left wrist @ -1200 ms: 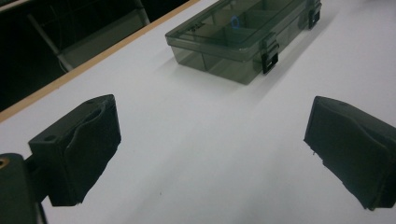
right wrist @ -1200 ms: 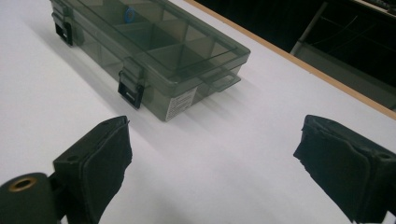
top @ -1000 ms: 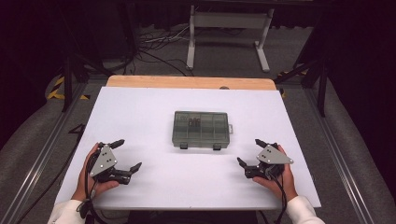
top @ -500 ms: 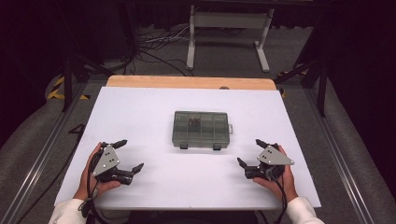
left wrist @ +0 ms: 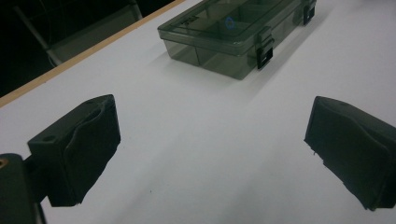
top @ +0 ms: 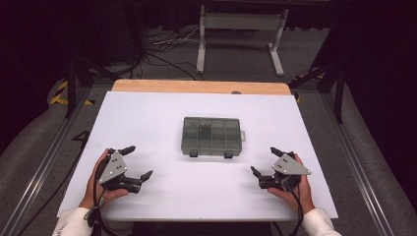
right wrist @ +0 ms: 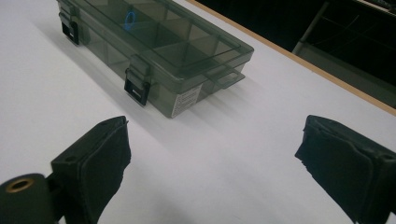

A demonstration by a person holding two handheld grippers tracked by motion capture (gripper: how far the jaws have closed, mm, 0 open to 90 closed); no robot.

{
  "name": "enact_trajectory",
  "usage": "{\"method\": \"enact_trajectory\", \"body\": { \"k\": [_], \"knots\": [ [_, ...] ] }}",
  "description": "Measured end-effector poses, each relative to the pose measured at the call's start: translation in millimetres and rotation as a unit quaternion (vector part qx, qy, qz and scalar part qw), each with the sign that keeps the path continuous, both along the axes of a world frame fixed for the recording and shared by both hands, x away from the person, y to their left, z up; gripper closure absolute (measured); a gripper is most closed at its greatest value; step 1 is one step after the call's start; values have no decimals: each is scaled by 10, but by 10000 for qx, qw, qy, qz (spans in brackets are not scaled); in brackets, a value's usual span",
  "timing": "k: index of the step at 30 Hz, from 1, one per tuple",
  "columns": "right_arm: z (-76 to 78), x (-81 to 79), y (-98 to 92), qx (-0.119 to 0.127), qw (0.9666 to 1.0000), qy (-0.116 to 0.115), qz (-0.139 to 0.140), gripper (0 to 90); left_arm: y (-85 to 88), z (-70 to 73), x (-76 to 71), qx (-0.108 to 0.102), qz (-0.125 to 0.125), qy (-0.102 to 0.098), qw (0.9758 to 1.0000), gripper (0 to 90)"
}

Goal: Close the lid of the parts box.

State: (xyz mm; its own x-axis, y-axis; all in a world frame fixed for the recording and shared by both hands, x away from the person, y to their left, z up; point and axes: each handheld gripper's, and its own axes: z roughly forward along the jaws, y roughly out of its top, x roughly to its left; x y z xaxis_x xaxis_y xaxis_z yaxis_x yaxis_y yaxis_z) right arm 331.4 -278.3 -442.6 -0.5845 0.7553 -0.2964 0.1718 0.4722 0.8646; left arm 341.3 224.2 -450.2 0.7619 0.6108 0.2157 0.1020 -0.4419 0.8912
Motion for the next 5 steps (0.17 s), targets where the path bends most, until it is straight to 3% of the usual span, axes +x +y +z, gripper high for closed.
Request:
{"method": "enact_trajectory", "body": {
  "k": [5],
  "knots": [
    [10, 8, -11, 21, 10000, -17, -62, 89, 5, 3, -4, -9, 26, 13, 10000, 34]
  ]
}}
